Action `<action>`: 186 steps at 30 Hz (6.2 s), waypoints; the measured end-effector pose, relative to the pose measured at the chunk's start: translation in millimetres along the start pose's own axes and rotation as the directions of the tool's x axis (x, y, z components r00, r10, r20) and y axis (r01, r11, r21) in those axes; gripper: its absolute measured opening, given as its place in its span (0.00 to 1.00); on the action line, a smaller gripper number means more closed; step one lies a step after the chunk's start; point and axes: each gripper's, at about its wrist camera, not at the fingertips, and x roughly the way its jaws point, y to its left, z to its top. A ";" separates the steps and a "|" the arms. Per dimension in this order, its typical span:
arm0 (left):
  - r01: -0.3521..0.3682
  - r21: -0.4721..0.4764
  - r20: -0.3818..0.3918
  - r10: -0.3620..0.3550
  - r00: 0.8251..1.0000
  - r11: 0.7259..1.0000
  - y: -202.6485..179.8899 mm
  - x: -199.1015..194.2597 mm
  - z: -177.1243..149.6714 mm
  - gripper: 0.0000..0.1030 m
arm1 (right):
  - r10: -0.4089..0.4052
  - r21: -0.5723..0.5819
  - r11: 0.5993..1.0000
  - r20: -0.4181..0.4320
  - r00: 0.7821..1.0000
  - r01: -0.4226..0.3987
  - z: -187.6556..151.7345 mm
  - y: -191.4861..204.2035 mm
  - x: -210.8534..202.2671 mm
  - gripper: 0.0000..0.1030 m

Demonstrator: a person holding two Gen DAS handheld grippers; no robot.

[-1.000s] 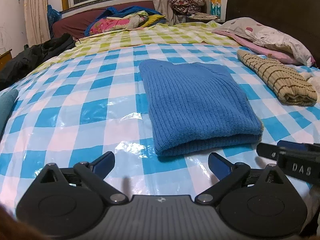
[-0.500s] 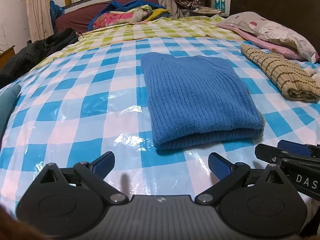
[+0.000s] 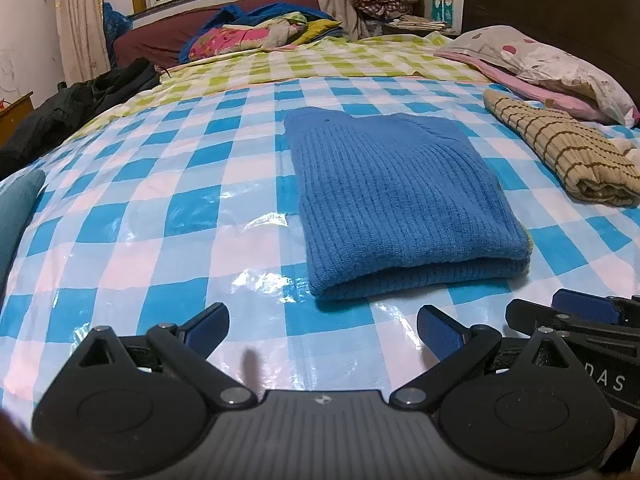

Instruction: Fold small clothes

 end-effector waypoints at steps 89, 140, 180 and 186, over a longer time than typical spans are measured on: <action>-0.048 -0.013 -0.109 0.047 0.993 0.999 2.4 0.2 3.6 1.00 | -0.153 -0.062 0.988 -0.193 0.969 0.144 26.4 23.3 4.6 0.46; -0.041 0.000 -0.105 0.041 0.994 0.999 -2.2 2.3 0.2 0.99 | -0.168 -0.066 0.985 -0.199 0.965 0.158 22.4 21.0 6.3 0.46; -0.036 -0.002 -0.104 0.036 0.994 0.999 -2.9 3.8 -1.0 0.97 | -0.167 -0.063 0.986 -0.200 0.966 0.157 22.2 20.1 7.1 0.46; -0.033 -0.004 -0.105 0.032 0.994 0.999 -2.4 4.2 0.2 0.96 | -0.165 -0.063 0.986 -0.200 0.966 0.156 22.6 20.0 7.1 0.46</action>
